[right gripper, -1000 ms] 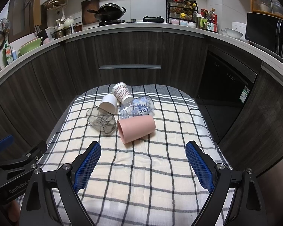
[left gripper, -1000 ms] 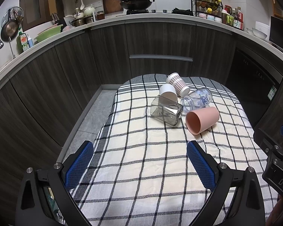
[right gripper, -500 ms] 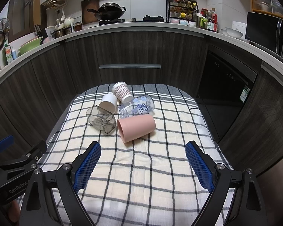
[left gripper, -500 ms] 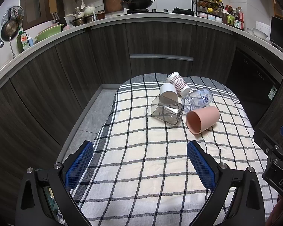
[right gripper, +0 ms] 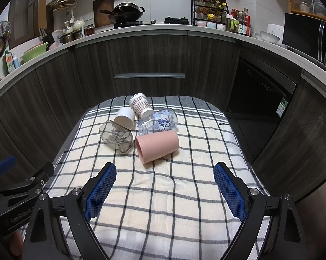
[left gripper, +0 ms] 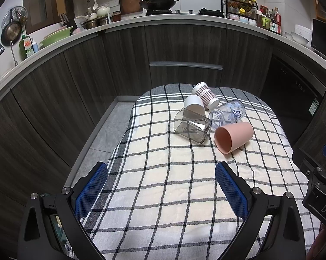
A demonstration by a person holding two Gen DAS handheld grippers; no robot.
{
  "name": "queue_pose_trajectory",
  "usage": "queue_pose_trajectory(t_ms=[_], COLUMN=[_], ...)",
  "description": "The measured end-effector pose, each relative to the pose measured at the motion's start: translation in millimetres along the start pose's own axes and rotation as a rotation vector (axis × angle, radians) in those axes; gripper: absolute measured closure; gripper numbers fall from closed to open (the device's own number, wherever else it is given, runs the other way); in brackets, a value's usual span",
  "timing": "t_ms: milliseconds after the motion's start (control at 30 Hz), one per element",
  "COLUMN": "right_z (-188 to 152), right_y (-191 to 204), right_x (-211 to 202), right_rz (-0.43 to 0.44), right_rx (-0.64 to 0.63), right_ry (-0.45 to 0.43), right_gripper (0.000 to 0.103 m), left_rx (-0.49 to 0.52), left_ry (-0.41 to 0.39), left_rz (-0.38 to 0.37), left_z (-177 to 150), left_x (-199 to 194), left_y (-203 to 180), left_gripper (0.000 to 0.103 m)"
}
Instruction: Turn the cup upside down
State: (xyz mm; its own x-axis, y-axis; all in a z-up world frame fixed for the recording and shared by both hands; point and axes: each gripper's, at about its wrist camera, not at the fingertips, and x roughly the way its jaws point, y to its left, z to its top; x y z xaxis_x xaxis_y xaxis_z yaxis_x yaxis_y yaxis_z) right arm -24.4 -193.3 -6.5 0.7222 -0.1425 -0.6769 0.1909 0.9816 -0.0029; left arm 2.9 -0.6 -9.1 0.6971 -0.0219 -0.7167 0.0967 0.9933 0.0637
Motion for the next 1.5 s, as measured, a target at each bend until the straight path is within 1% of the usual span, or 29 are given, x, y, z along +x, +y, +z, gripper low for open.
queue_pose_trajectory(t_ms=[267, 333, 600, 767, 967, 1000, 1100, 1200, 1233, 1333, 1367, 1500], right_z=[-0.9, -6.8, -3.0, -8.5, -3.4, -7.1, -1.6, -5.0, -0.9, -9.4, -8.9, -8.9], right_y=[0.5, -2.9, -0.4, 0.9, -0.3, 0.3, -0.6, -0.5, -0.6, 1.0, 7.0, 14.6], right_x=[1.2, 4.0, 3.4, 3.4, 2.9, 3.6, 1.1, 1.2, -0.4, 7.8, 15.1, 21.3], right_rz=[0.000, 0.001, 0.001, 0.001, 0.002, 0.002, 0.003, 0.003, 0.003, 0.005, 0.004, 0.015], right_rx=[0.000, 0.001, 0.002, 0.001, 0.002, 0.001, 0.001, 0.000, 0.001, -0.003, -0.003, -0.016], right_ry=[0.003, 0.005, 0.005, 0.004, 0.006, 0.005, 0.007, 0.007, 0.007, 0.008, 0.009, 0.018], right_gripper=[0.012, 0.012, 0.012, 0.012, 0.012, 0.012, 0.012, 0.011, 0.011, 0.012, 0.012, 0.012], left_rx=[-0.002, -0.002, -0.006, -0.006, -0.006, -0.006, -0.006, -0.006, -0.006, -0.008, -0.010, -0.031], left_ry=[0.004, 0.003, 0.013, 0.014, 0.014, 0.014, 0.016, 0.016, 0.016, 0.015, 0.017, 0.029], left_rz=[-0.001, 0.000, 0.000, -0.002, -0.001, -0.002, -0.001, -0.002, -0.001, 0.001, 0.002, 0.013], left_z=[-1.8, -1.3, -5.9, -4.7, -5.4, -5.7, -4.8, -4.9, -5.1, -4.8, -4.9, -6.0], left_x=[1.7, 1.4, 4.9, 4.7, 5.0, 5.2, 4.7, 4.8, 4.8, 4.9, 5.8, 11.0], left_y=[0.9, 0.7, 2.3, 2.2, 2.0, 2.2, 1.8, 1.7, 1.6, 1.9, 2.5, 7.0], left_gripper=[0.002, 0.002, 0.002, 0.002, 0.002, 0.002, 0.002, 0.002, 0.002, 0.002, 0.002, 0.002])
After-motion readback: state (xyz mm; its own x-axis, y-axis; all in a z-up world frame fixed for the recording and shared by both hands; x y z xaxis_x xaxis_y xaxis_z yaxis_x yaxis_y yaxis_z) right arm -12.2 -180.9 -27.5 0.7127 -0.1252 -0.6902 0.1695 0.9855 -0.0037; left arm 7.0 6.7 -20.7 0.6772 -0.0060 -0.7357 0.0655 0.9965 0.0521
